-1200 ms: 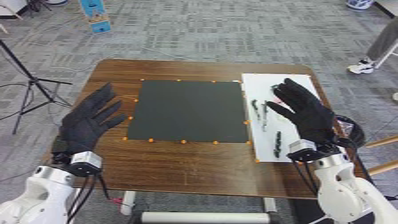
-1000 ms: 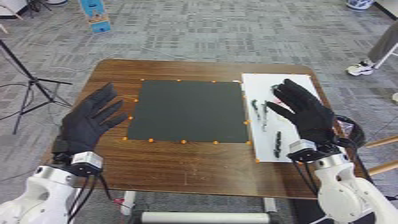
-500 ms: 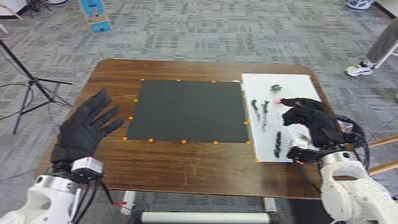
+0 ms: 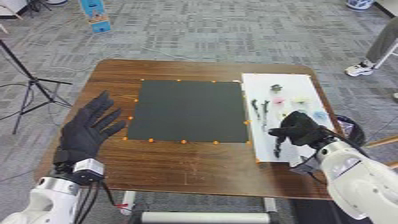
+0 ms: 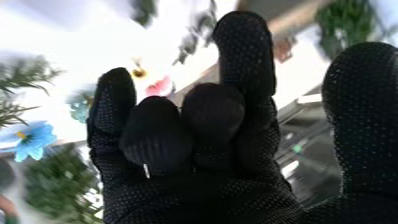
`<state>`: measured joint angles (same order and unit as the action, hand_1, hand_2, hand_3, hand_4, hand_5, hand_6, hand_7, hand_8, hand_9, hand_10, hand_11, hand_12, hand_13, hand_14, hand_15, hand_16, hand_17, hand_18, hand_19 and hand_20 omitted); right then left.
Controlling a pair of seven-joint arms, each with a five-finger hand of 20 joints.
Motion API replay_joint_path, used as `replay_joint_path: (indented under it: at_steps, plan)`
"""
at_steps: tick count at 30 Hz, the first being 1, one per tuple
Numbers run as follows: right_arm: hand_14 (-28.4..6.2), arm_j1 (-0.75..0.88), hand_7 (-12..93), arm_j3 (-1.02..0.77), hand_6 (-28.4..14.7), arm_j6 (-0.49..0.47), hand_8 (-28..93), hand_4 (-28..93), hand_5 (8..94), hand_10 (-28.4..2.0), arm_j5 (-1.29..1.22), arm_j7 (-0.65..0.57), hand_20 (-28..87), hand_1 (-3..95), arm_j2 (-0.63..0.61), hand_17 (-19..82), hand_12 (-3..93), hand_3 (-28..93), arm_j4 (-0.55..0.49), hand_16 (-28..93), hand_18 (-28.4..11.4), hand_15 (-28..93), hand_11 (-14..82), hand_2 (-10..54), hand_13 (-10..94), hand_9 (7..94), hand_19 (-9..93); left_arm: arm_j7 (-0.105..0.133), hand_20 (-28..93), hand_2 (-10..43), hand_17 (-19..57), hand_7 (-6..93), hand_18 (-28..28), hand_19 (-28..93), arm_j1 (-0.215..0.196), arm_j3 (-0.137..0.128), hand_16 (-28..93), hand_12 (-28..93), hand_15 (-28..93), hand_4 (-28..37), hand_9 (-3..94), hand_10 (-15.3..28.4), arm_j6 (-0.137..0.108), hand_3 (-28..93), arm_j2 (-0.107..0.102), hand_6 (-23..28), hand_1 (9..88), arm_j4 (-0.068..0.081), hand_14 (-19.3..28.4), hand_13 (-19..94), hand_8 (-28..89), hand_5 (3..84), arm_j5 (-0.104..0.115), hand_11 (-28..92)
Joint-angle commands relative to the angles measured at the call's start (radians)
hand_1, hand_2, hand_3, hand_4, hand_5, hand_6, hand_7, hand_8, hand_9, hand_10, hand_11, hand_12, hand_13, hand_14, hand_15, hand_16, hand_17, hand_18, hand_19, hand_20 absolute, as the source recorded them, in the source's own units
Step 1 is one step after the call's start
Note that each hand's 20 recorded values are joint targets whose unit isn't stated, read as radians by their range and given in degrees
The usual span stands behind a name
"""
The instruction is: Arrange flowers
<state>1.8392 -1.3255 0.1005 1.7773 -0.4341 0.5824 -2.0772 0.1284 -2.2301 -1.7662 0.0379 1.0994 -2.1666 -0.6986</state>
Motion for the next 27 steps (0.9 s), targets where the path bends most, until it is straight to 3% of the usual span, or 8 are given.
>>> replay_joint_path:
  at_steps: [1, 6, 8, 13, 20, 27]
  plan:
    - [-12.6, -0.032, 63, 0.118, 1.9, 0.016, -15, -28, 80.2, -11.2, 0.348, -0.094, 35, 22.9, 0.007, 31, 42.0, 77, 0.034, 38, -20.4, 84, 64.8, -9.5, 74, 84.3, 80, 0.001, 4, -9.5, -10.4, 20.1, 28.2, 44, 0.019, 0.014, 5, 18, 14, -28.3, 17.5, 9.9, -0.003, 67, -0.007, 1.8, 24.8, 0.007, 14.1, 18, -10, 22.3, 0.010, 16]
    - [-13.2, -0.046, 67, 0.130, 1.7, 0.025, -14, -28, 80.5, -11.3, 0.382, -0.134, 34, 22.3, -0.031, 32, 43.4, 77, 0.039, 40, -20.5, 86, 68.0, -9.5, 75, 85.2, 81, -0.006, 5, -9.5, -10.4, 20.1, 27.9, 44, 0.022, 0.017, 5, 18, 14, -28.3, 17.8, 10.0, 0.009, 67, -0.006, 1.8, 24.6, 0.008, 13.9, 18, -10, 22.4, 0.000, 16]
    - [-13.3, -0.051, 68, 0.128, 1.7, 0.021, -14, -28, 80.7, -11.2, 0.388, -0.136, 34, 21.9, -0.043, 32, 43.5, 78, 0.040, 41, -20.7, 87, 68.7, -9.5, 75, 85.3, 82, -0.006, 5, -9.5, -10.4, 20.1, 27.9, 44, 0.012, 0.009, 5, 18, 14, -28.3, 17.8, 9.9, 0.003, 67, -0.005, 1.8, 24.6, 0.005, 13.9, 18, -10, 22.4, 0.001, 16]
    - [-13.4, -0.103, 69, 0.192, 1.6, -0.033, -14, -28, 80.5, -11.2, 0.388, -0.143, 33, 22.3, -0.048, 32, 44.0, 78, 0.065, 42, -20.6, 87, 69.3, -9.5, 75, 85.2, 82, 0.006, 5, -9.5, -10.4, 20.0, 27.9, 44, 0.003, -0.005, 5, 18, 14, -28.3, 18.0, 10.0, -0.011, 67, -0.005, 1.8, 24.6, 0.001, 13.9, 18, -10, 22.5, 0.006, 16]
    - [-13.4, -0.186, 69, 0.323, 1.5, -0.085, -15, -28, 79.2, -11.4, 0.455, -0.204, 32, 22.0, -0.029, 31, 44.2, 77, 0.129, 42, -20.7, 87, 69.0, -9.5, 74, 84.2, 82, 0.005, 5, -9.5, -10.5, 19.9, 27.8, 44, 0.006, -0.013, 5, 18, 14, -28.3, 18.3, 10.0, 0.002, 67, -0.010, 1.8, 24.4, 0.001, 13.9, 18, -10, 22.8, 0.006, 16]
    - [-13.6, -0.226, 67, 0.376, 1.1, -0.154, -15, -28, 78.1, -11.6, 0.449, -0.232, 32, 22.5, -0.022, 30, 44.0, 78, 0.143, 42, -20.5, 86, 67.7, -9.5, 73, 83.0, 81, 0.008, 5, -9.5, -10.5, 19.8, 27.7, 43, -0.006, -0.017, 5, 18, 14, -28.3, 18.6, 10.1, -0.005, 68, -0.009, 1.9, 24.2, -0.004, 13.8, 18, -10, 23.0, 0.006, 17]
